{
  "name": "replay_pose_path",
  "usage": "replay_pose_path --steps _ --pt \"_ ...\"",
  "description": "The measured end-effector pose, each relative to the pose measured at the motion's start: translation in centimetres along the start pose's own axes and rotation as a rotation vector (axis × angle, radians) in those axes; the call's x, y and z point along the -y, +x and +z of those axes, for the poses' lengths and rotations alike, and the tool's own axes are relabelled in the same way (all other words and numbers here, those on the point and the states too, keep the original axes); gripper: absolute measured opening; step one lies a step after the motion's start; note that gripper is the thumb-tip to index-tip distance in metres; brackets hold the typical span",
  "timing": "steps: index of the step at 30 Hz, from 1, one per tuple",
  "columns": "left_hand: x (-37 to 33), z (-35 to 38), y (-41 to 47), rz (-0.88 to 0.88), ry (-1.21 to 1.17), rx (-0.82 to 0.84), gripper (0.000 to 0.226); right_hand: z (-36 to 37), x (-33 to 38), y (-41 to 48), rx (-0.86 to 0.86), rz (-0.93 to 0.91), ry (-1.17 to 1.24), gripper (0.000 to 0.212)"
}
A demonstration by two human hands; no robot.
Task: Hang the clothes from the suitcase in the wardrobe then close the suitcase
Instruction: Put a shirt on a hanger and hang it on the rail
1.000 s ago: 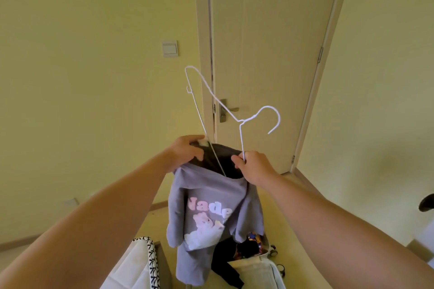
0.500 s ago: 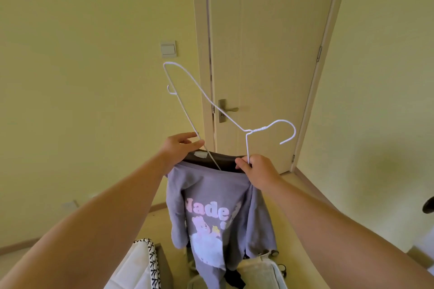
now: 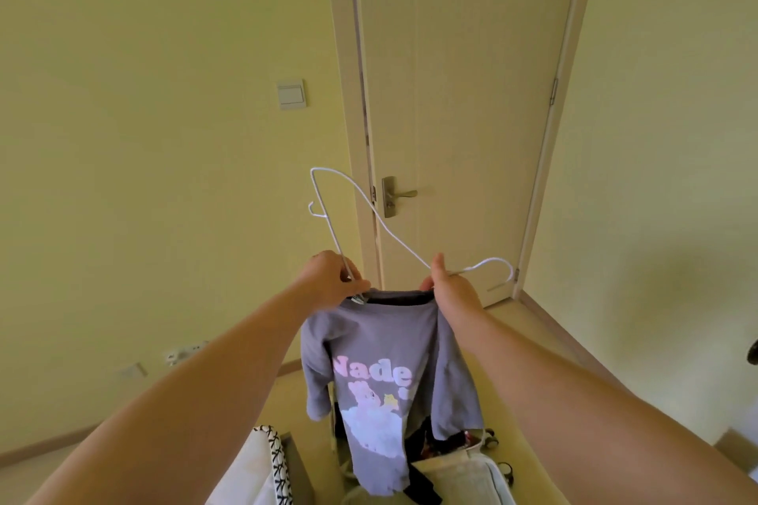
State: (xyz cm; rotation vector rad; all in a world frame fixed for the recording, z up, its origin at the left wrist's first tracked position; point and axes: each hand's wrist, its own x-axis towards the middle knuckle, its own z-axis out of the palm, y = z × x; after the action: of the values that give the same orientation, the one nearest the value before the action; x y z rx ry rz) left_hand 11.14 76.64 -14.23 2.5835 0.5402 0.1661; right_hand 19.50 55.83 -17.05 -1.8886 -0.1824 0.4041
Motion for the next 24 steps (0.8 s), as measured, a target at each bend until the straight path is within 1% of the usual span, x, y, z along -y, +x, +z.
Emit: replay_pose_path --steps 1,3,5,7,9,11,12,13,15,17,18,20,21,23,24 --pt "0.4 -0.1 0.0 0.029 0.062 0.015 0.020 -0.2 0.3 0.0 -0.035 -0.010 -0.039 0.070" --pt "0.9 -0.5 -0.1 0.054 0.173 0.042 0.024 -0.7 0.5 -0.1 -0.072 -0.059 -0.073 0.070" --pt "1.5 -0.8 -0.2 0.077 0.261 0.094 0.029 -1.4 0.4 0.2 -0.083 -0.079 -0.064 0.068" --pt "2.1 -1.1 -0.2 0.064 0.346 0.125 0.032 -2.2 0.4 0.3 -0.090 -0.138 -0.104 0.066" --pt "2.6 -1.4 -0.6 0.033 0.435 0.119 0.035 -3.0 0.3 0.2 -0.078 -0.235 -0.209 0.064" --pt "3.3 -1.5 -0.9 0.069 0.513 0.081 0.045 -3.4 0.1 -0.2 -0.022 -0.330 -0.397 0.057" --pt "3.5 -1.6 -1.1 0.065 0.534 0.075 0.051 -3.5 -0.2 -0.3 -0.011 -0.352 -0.470 0.057" --pt "3.8 -1.6 -1.2 0.051 0.545 0.077 0.055 -3.4 -0.4 -0.4 -0.021 -0.362 -0.521 0.060" --pt "3.9 -1.7 -1.3 0.020 0.529 0.080 0.060 -3.1 -0.9 -0.3 -0.094 -0.423 -0.655 0.065" --pt "3.3 -2.2 -1.8 0.026 0.426 0.083 0.062 -2.6 -1.4 -0.2 -0.231 -0.542 -0.771 0.064" --pt "2.7 -2.6 -2.1 0.053 0.362 0.086 0.062 -2.4 -1.5 -0.1 -0.303 -0.579 -0.775 0.062" --pt "2.4 -3.8 -2.2 0.115 0.279 0.075 0.067 -2.5 -1.6 0.3 -0.396 -0.546 -0.700 0.058" --pt "2.9 -4.3 -2.0 0.131 0.264 0.060 0.073 -2.6 -1.6 0.4 -0.418 -0.488 -0.663 0.055" --pt "3.7 -5.2 -1.4 0.120 0.290 0.063 0.076 -2.8 -2.0 0.6 -0.454 -0.424 -0.641 0.049" --pt "4.2 -5.4 -1.1 0.097 0.315 0.086 0.073 -2.8 -2.2 0.7 -0.463 -0.403 -0.626 0.047"
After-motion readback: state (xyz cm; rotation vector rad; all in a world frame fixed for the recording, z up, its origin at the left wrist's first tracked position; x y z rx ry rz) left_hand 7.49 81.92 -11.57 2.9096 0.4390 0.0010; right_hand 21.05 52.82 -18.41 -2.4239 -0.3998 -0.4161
